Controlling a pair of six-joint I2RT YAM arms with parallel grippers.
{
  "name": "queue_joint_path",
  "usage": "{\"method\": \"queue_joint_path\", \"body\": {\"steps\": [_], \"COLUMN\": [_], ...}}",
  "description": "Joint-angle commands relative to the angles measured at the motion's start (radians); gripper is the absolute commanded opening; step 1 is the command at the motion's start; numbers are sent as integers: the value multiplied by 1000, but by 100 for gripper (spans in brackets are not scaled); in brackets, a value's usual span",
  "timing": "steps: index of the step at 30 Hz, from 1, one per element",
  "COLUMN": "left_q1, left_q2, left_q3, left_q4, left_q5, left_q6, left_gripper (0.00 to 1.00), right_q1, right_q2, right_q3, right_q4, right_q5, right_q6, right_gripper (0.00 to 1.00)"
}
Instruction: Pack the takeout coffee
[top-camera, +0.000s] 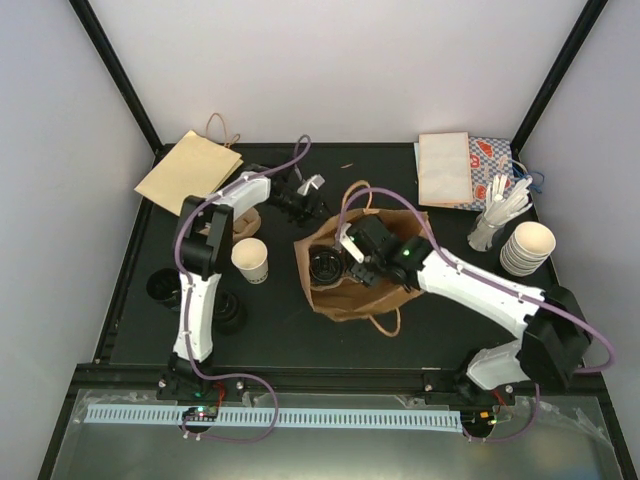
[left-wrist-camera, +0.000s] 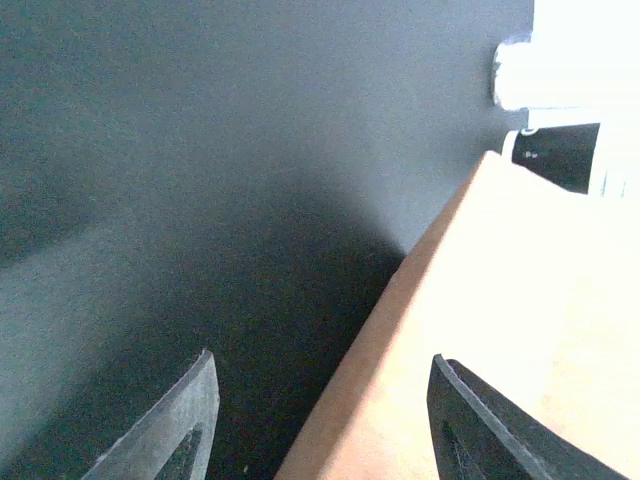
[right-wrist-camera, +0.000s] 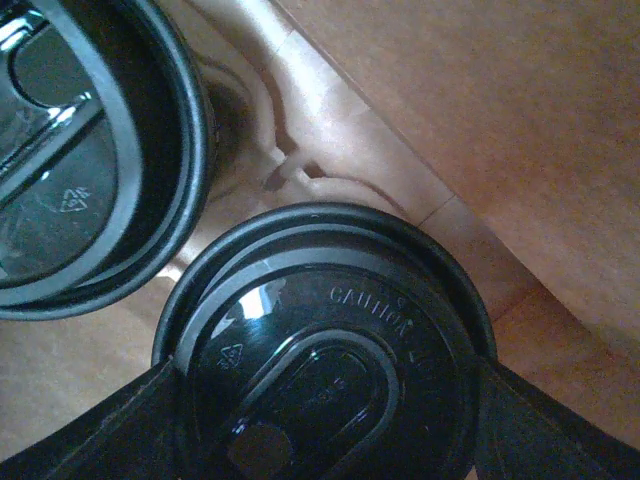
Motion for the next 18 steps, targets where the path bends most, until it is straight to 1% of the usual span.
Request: {"method": "queue_joint_path", "body": {"steps": [1, 3, 7, 12, 18], "left_q1": [32, 52, 95, 134, 138], "left_q2": [-120, -160, -256, -369, -507], "left_q3": [-38, -69, -136, -169, -182], "left_q4": [72, 101, 150, 162, 147], "left_q5": [-74, -98, -162, -220, -275], "left_q6": [-77, -106, -153, -182, -167], "left_gripper": [60, 61, 62, 63, 63], "right_q1": [-55, -70, -111, -152, -157], "right_q2": [105, 155, 223, 312, 342], "right_q3": [119, 168, 240, 332, 345], "right_q4": [-139, -170, -173, -201, -213], "right_q5": [-100, -105, -138, -160, -190], "right_q6": [4, 9, 10, -2, 26], "right_gripper": [70, 70, 70, 70, 69]}}
